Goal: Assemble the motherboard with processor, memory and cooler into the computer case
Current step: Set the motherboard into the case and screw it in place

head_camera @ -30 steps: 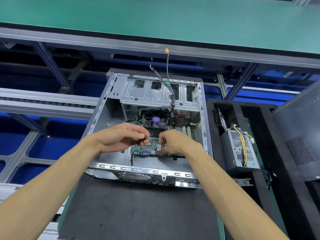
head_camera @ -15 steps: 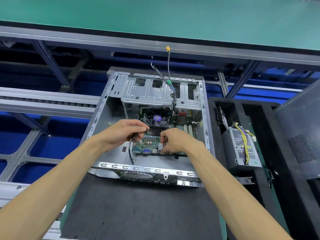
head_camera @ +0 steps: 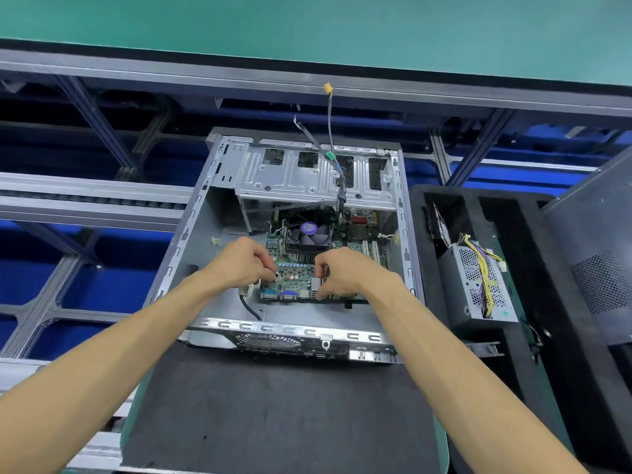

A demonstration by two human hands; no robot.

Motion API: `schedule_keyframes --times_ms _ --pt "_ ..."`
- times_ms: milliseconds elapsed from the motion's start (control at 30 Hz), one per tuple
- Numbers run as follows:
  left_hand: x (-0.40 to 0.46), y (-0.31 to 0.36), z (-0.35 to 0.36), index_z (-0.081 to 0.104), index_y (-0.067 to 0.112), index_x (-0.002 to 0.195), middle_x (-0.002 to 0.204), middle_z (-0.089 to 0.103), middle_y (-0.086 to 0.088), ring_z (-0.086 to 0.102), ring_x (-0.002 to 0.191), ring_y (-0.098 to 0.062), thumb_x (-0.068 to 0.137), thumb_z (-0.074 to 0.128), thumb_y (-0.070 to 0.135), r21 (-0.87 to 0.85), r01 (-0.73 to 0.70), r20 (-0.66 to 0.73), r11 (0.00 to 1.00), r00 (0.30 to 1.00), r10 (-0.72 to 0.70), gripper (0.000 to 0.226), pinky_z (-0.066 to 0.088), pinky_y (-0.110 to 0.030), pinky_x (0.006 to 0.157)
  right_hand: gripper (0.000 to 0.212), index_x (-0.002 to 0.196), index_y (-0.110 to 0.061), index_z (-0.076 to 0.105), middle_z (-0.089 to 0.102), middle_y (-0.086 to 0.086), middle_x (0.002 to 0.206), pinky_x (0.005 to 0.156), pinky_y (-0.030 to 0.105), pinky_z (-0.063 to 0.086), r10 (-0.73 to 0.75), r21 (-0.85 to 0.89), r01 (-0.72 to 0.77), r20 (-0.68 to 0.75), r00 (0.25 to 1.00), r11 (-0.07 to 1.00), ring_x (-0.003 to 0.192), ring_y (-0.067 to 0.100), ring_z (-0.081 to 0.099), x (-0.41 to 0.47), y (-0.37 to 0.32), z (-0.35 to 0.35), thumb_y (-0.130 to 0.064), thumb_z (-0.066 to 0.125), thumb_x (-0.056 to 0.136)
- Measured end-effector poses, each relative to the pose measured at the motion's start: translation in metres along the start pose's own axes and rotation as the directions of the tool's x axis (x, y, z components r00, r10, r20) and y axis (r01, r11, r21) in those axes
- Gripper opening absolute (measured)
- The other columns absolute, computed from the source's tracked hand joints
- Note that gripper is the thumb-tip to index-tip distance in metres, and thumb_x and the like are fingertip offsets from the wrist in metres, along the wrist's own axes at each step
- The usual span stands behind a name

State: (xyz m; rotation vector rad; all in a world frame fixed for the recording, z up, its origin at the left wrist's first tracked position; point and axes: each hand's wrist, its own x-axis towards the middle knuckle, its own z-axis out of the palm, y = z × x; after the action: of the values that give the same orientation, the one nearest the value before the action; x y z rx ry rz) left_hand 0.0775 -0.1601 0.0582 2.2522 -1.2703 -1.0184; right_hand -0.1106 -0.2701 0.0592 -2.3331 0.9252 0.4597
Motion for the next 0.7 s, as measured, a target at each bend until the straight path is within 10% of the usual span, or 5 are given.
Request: schedule_keyframes --times_ms 333,467,700 --pt "-0.002 0.003 -0.002 0.081 0.016 0.078 0.081 0.077 0.007 0.058 0.063 0.003 0.080 0.080 0.021 -0.242 -0.001 0.059 0.970 0.998 0.015 0.006 0.042 -0.015 0.059 0.031 0.098 -0.019 0.068 0.068 -0.002 0.089 0.064 0.030 0.047 -0.048 0.001 0.048 -0.063 0.997 0.999 0.080 0.014 0.063 0.003 0.000 0.005 -0.047 0.071 0.087" --pt "-0.006 0.006 -0.003 0.080 0.022 0.083 0.081 0.076 0.000 0.065 0.079 -0.013 0.080 0.081 0.018 -0.250 -0.069 0.062 0.966 0.994 0.087 0.005 0.048 -0.028 0.075 0.026 0.092 -0.016 0.076 0.073 0.002 0.074 0.050 0.023 0.046 -0.091 0.231 0.139 -0.206 0.974 0.963 0.043 0.000 0.052 0.004 -0.006 0.006 -0.034 0.058 0.098" --pt "-0.016 0.011 -0.002 0.077 0.020 0.087 0.081 0.074 0.002 0.064 0.072 -0.004 0.079 0.082 0.012 -0.241 -0.250 0.005 0.938 0.966 0.259 0.012 0.047 -0.011 0.067 0.018 0.086 -0.010 0.076 0.067 0.002 0.069 0.048 0.026 0.045 -0.008 0.557 0.023 -0.028 1.000 0.830 0.052 0.013 0.057 0.005 -0.015 -0.003 -0.020 0.065 0.096"
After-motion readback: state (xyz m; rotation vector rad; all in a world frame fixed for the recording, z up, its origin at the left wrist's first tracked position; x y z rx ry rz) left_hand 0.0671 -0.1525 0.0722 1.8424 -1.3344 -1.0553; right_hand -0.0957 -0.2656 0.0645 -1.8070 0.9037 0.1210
